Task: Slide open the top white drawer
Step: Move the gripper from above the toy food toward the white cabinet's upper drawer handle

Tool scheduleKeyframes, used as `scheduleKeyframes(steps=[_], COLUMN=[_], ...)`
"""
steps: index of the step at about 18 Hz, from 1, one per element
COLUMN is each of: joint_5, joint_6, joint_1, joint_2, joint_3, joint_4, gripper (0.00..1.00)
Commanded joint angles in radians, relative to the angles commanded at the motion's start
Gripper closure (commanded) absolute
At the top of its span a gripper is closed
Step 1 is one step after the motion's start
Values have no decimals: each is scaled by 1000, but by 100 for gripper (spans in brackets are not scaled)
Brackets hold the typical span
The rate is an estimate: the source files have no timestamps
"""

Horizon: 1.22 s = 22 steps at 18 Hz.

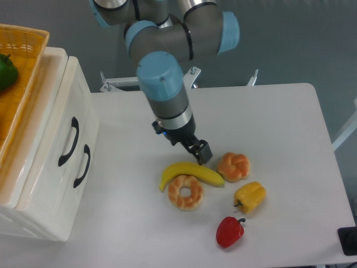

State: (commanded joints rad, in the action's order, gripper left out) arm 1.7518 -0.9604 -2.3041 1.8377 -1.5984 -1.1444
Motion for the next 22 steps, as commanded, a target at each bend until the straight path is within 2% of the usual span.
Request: scheduleKeyframes(steps=[6, 9, 14, 17, 22], joint_5=[-14, -3, -63, -68, -71], joint_6=[15, 25, 64, 137, 144], joint_1=[12, 20, 25, 47, 54], joint_2=[3, 6, -2, 2, 3], joint_3=[6, -3, -46, -48, -48], joint_4=[3, 5, 5, 6, 5], gripper=[0, 0, 0, 0, 0])
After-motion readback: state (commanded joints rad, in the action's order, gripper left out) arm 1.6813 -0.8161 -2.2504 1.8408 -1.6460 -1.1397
